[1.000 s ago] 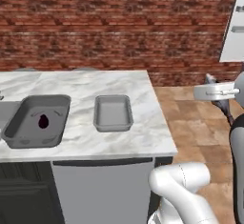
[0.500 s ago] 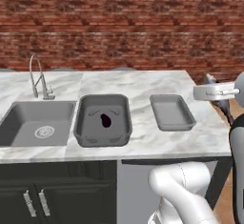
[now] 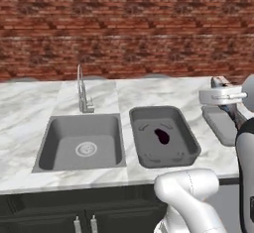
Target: Place one eggplant and one fish in each tupperware on the nearby counter, to pack two identical lunches.
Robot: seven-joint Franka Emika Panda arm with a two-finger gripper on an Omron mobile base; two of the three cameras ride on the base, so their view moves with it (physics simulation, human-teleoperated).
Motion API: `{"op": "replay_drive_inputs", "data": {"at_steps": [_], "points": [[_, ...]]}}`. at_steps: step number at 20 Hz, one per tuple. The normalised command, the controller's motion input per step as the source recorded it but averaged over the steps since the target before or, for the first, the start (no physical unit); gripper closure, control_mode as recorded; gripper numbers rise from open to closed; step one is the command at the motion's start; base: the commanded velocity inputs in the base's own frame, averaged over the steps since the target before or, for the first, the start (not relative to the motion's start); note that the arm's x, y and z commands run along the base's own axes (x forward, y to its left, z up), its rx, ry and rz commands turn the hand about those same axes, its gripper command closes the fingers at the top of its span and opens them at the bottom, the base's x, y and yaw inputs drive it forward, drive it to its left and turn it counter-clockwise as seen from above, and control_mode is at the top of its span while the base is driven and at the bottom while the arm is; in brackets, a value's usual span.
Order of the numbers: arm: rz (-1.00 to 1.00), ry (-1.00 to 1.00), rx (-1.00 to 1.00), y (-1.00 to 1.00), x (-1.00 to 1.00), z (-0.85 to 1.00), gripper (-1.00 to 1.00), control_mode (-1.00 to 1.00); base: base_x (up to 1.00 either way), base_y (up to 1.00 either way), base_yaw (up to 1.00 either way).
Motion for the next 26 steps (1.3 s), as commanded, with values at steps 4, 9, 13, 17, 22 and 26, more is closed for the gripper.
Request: {"op": "replay_drive_inputs", "data": {"at_steps": [4, 9, 13, 17, 22, 26], "points": [[0.00, 0.00, 0.00, 0.00, 0.00, 0.00, 1.00, 1.00, 0.54, 0.19, -0.31], [-0.10, 0.02, -0.02, 0.04, 0.16, -0.47, 1.00, -1.00, 0.14, 0.00, -0.11], [-0.01, 0.11, -0.01, 0.21, 0.44, -0.86, 1.00, -1.00, 0.00, 0.00, 0.00], [0.00, 0.16, 0.00, 0.28, 0.64, -0.77, 1.00, -1.00, 0.00, 0.00, 0.00], [0.00, 0.24, 0.00, 0.22, 0.70, -0.70, 1.00, -1.00, 0.00, 0.00, 0.00], [0.00, 0.19, 0.00, 0.07, 0.78, -0.60, 1.00, -1.00, 0.00, 0.00, 0.00]]}}
